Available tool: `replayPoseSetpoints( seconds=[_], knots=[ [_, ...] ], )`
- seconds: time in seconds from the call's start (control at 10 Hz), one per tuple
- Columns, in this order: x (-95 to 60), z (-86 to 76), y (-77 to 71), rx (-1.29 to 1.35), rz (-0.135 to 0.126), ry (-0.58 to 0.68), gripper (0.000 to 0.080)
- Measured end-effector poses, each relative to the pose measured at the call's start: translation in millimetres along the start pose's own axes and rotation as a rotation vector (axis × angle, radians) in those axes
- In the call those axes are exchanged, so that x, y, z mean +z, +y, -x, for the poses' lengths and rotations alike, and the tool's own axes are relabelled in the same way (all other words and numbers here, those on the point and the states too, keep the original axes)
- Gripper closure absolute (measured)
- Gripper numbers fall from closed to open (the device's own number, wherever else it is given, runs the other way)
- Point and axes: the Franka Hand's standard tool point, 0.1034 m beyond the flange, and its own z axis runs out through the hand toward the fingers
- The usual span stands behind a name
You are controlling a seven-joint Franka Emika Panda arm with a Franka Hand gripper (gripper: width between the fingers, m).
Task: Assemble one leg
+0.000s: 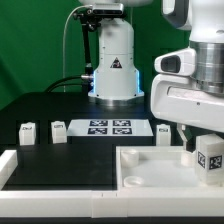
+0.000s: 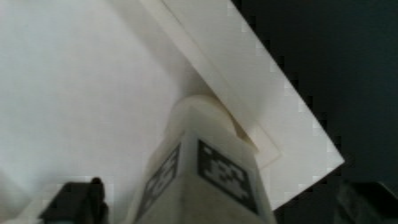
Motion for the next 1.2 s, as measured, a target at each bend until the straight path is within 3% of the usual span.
replayPoseSetpoints(
  seconds=[0.4, 0.8, 1.0, 1.1, 1.2],
  knots=[
    [-1.1, -3.8, 3.8, -0.463, 0.001, 0.000, 0.0151],
    [-1.6, -4.3, 3.9, -0.656, 0.002, 0.002, 0.0151],
    [-1.6, -4.3, 4.0, -0.656, 0.002, 0.002, 0.0408],
    [-1.6, -4.3, 3.9, -0.641, 0.001, 0.002, 0.0408],
    [-1.6, -4.3, 3.9, -0.613, 0.002, 0.002, 0.0511]
  ],
)
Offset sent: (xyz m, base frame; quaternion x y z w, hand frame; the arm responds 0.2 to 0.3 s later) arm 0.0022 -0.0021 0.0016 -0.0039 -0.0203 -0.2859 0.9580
